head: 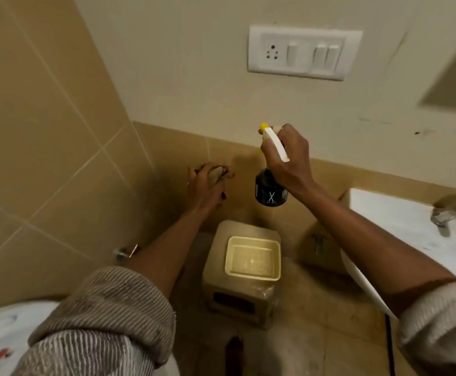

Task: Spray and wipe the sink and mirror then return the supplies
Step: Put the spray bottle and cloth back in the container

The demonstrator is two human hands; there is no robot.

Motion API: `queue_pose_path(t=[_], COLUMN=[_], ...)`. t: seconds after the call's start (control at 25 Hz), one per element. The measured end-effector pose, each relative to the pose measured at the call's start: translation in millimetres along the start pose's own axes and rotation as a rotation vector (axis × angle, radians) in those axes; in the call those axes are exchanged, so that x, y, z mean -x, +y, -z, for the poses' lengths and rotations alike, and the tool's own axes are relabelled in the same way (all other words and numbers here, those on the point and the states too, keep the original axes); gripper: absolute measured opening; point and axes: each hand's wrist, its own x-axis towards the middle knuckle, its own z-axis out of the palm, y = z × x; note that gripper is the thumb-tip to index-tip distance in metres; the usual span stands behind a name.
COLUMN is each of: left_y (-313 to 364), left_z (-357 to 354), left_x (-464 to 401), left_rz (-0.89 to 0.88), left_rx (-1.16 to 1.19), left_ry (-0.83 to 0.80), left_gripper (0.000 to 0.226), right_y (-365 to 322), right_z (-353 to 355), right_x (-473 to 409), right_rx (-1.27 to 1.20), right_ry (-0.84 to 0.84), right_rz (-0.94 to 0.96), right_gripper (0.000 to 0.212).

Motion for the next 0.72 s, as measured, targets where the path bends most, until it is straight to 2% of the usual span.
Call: queue_pose_path(t=[0.16, 0.32, 0.44, 0.52, 0.72], left_y=[-78.8, -113.4, -140.0, -160.2, -203.4], left_z=[-12.9, -41.6, -78.8, -107.7, -167.8], left_x=[21.7, 39.9, 41.5, 40.0, 42.4], left_rz=[0.291, 0.526, 0.640, 0.684, 0.561], left_rx=[0.201, 0.409, 0.429, 0.410, 0.257], left_ry=[-0.061, -0.023, -0.073, -0.121, -0.210], left_gripper=[0.044, 0.042, 0.047, 0.051, 0.049], right_y=[45.6, 91.3, 128.6, 156.2, 225.0], right_z=[-58.9, -99.1, -115.3, -119.4, -121.6], right_x=[43.6, 89.3, 125.4, 146.2, 184.9], right_rx=[0.025, 0.133, 0.201, 0.241, 0.367], right_ry=[-0.064, -0.065, -0.054, -0.035, 0.038], right_rz=[-0.122, -0.292, -0.393, -0.462, -0.648], right_gripper=[0.036, 0.029, 0.030, 0.028, 0.032])
